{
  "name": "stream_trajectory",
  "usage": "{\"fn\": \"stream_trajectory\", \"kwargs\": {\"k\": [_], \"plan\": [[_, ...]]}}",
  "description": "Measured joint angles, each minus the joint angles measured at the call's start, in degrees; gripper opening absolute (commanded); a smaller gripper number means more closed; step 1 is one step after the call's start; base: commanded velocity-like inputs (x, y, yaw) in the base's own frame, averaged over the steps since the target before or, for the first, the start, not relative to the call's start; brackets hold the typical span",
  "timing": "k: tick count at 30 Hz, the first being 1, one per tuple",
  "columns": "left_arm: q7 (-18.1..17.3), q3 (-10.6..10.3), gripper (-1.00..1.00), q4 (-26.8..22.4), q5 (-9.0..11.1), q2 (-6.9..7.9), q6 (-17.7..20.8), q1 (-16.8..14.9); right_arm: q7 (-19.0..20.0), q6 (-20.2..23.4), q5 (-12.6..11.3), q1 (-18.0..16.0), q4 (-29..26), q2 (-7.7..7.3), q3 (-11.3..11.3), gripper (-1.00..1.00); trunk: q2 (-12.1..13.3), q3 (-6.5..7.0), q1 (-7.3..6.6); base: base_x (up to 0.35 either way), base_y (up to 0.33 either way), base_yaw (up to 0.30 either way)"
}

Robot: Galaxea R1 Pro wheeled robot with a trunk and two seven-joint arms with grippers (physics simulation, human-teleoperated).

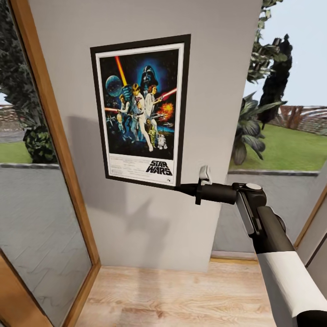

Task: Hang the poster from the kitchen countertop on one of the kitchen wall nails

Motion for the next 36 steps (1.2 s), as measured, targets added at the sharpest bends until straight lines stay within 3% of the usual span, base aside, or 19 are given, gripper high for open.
{"fn": "stream_trajectory", "kwargs": {"k": [36], "plan": [[0.0, -0.01, 1.0, -0.01, 0.02, 0.21, 0.0, 0.0, 0.01, 0.0, -0.01, 0.0, -0.13, 0.0, -0.09, -1.0, 0.0, 0.0, 0.0, 0.123, 0.019, 0.0]]}}
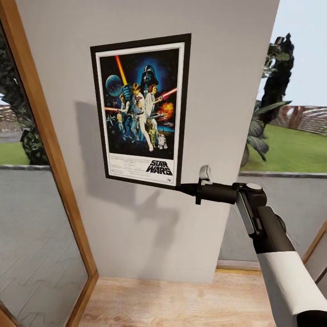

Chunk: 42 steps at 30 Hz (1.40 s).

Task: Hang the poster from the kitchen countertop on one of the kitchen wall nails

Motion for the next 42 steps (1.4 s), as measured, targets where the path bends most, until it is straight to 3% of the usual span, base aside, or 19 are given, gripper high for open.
{"fn": "stream_trajectory", "kwargs": {"k": [42], "plan": [[0.0, 0.0, 1.0, 0.02, 0.0, 0.07, 0.0, 0.0, 0.41, -0.01, -0.15, 0.0, 0.13, 0.0, 0.0, -1.0, 0.01, 0.0, 0.03, 0.015, 0.0, 0.0]]}}
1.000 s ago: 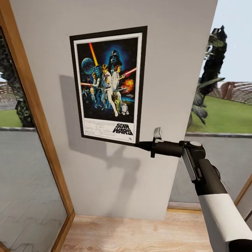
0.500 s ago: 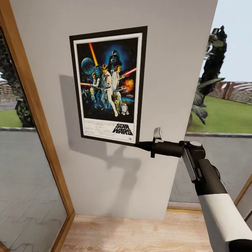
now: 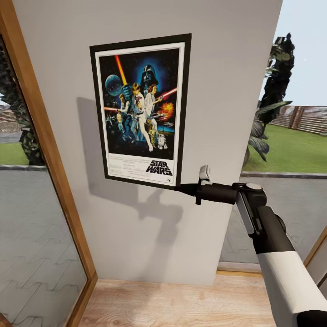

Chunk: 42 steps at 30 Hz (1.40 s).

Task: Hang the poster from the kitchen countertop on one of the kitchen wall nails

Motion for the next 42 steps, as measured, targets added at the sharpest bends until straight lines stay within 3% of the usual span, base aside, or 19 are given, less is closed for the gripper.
{"fn": "stream_trajectory", "kwargs": {"k": [42], "plan": [[0.0, 0.0, 1.0, -0.01, 0.01, 0.44, 0.02, 0.0, 0.0, 0.09, -0.02, 0.0, 0.0, 0.02, -0.01, -1.0, 0.0, 0.0, -0.01, 0.085, 0.0, 0.0]]}}
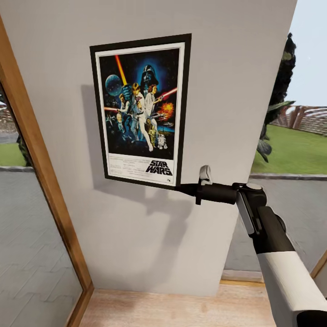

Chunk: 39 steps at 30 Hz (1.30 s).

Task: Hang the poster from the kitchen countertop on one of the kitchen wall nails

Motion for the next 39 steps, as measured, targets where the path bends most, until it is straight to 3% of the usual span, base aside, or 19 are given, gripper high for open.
{"fn": "stream_trajectory", "kwargs": {"k": [24, 39], "plan": [[0.0, -0.01, 1.0, 0.01, 0.0, 0.03, 0.07, 0.0, 0.0, 0.0, 0.0, 0.0, -0.02, 0.04, 0.0, -1.0, 0.0, 0.0, -0.01, 0.103, 0.0, 0.0], [0.0, 0.0, 1.0, 0.05, 0.0, 0.08, 0.06, 0.0, -0.02, 0.0, 0.03, 0.0, 0.0, 0.06, 0.03, -1.0, 0.0, 0.0, 0.01, 0.009, 0.0, 0.0]]}}
